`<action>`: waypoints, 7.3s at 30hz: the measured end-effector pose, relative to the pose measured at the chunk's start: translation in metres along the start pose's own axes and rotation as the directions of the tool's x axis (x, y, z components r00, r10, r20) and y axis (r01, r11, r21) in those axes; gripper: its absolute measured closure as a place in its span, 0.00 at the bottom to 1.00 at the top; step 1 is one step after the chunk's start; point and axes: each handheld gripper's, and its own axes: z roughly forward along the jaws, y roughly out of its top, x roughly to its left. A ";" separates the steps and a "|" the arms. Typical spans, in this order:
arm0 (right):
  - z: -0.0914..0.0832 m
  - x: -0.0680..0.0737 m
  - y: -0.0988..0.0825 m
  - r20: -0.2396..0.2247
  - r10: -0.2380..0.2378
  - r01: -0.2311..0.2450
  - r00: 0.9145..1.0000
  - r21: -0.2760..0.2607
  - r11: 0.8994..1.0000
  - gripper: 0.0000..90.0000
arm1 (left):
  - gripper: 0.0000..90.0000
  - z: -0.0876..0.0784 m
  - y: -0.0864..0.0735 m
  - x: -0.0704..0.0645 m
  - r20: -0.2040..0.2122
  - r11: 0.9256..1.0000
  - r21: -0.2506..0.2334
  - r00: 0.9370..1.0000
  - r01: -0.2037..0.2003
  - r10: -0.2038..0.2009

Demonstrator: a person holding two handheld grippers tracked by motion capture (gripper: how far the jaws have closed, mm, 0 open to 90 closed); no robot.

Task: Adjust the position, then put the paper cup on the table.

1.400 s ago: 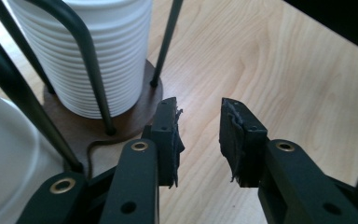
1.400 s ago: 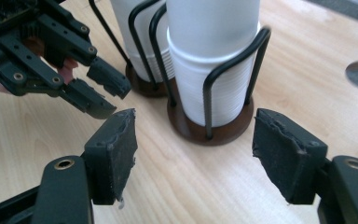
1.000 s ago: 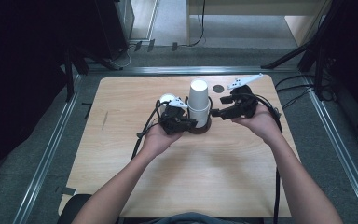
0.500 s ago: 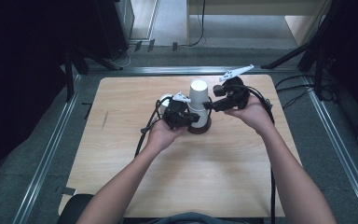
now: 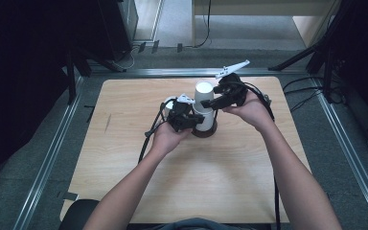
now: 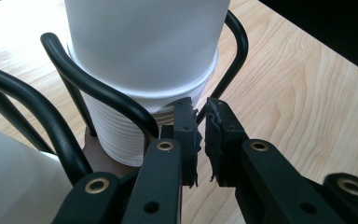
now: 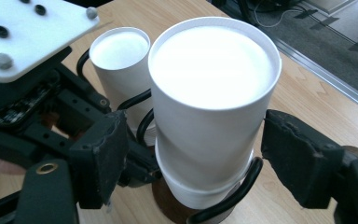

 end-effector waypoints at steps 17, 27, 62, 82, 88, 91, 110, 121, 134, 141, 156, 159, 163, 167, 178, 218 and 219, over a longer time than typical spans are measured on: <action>0.014 0.000 0.022 0.049 -0.013 0.012 0.999 0.021 1.000 0.34 | 0.91 0.000 0.001 0.000 -0.006 1.000 -0.004 1.000 0.001 -0.001; 0.013 0.001 0.023 0.059 -0.016 0.014 0.998 0.034 0.999 0.36 | 0.90 -0.001 0.000 0.001 0.002 1.000 -0.004 1.000 -0.002 0.002; -0.043 0.012 0.054 0.061 -0.038 0.039 0.997 -0.021 0.999 0.37 | 0.86 -0.001 0.000 0.000 0.011 1.000 0.001 1.000 -0.016 0.016; -0.090 0.034 0.015 -0.028 -0.093 0.092 0.995 -0.036 0.995 0.37 | 0.76 -0.009 -0.003 -0.002 0.080 0.998 0.013 0.995 -0.058 0.057; -0.091 0.034 -0.007 -0.047 -0.099 0.099 0.994 -0.012 0.995 0.37 | 0.68 -0.013 -0.005 -0.005 0.120 0.990 0.057 0.986 -0.126 0.119; -0.089 0.037 -0.018 -0.062 -0.109 0.110 0.992 0.007 0.994 0.37 | 0.65 -0.019 -0.009 -0.005 0.153 0.990 0.063 0.981 -0.130 0.119; -0.059 0.055 -0.063 -0.142 -0.132 0.138 0.981 0.034 0.990 0.37 | 0.52 -0.042 -0.036 -0.002 0.235 0.984 0.078 0.962 -0.163 0.141; -0.043 0.062 -0.082 -0.171 -0.129 0.137 0.977 0.035 0.990 0.37 | 0.50 -0.051 -0.049 -0.001 0.260 0.979 0.054 0.949 -0.198 0.178; -0.023 0.068 -0.100 -0.206 -0.116 0.125 0.972 0.031 0.992 0.37 | 0.28 -0.053 -0.056 0.002 0.337 0.980 0.054 0.928 -0.189 0.160; -0.015 0.071 -0.106 -0.224 -0.109 0.119 0.968 0.032 0.992 0.37 | 0.16 -0.050 -0.059 -0.002 0.353 0.971 0.057 0.914 -0.234 0.200; -0.008 0.081 -0.101 -0.280 -0.109 0.103 0.954 -0.034 0.994 0.37 | 0.11 -0.038 -0.063 -0.006 0.389 0.961 0.075 0.895 -0.267 0.219; -0.009 0.083 -0.097 -0.295 -0.112 0.102 0.949 -0.049 0.994 0.37 | 0.11 -0.035 -0.064 -0.008 0.397 0.957 0.083 0.890 -0.278 0.224; -0.008 0.086 -0.095 -0.301 -0.112 0.103 0.947 -0.046 0.994 0.37 | 0.11 -0.032 -0.065 -0.012 0.408 0.951 0.087 0.881 -0.297 0.238; -0.007 0.090 -0.092 -0.314 -0.112 0.100 0.943 -0.054 0.993 0.37 | 0.11 -0.031 -0.065 -0.015 0.420 0.949 0.072 0.873 -0.307 0.250; -0.009 0.090 -0.086 -0.362 -0.085 0.049 0.928 -0.107 0.993 0.37 | 0.16 -0.034 -0.066 -0.019 0.442 0.944 0.002 0.847 -0.330 0.295; -0.006 0.080 -0.117 -0.283 -0.151 0.168 0.947 0.037 0.985 0.24 | 0.33 -0.045 -0.051 -0.006 0.381 0.882 0.179 0.857 -0.436 0.347; -0.006 0.080 -0.118 -0.290 -0.151 0.168 0.945 0.035 0.985 0.23 | 0.33 -0.046 -0.049 -0.007 0.383 0.878 0.179 0.853 -0.444 0.353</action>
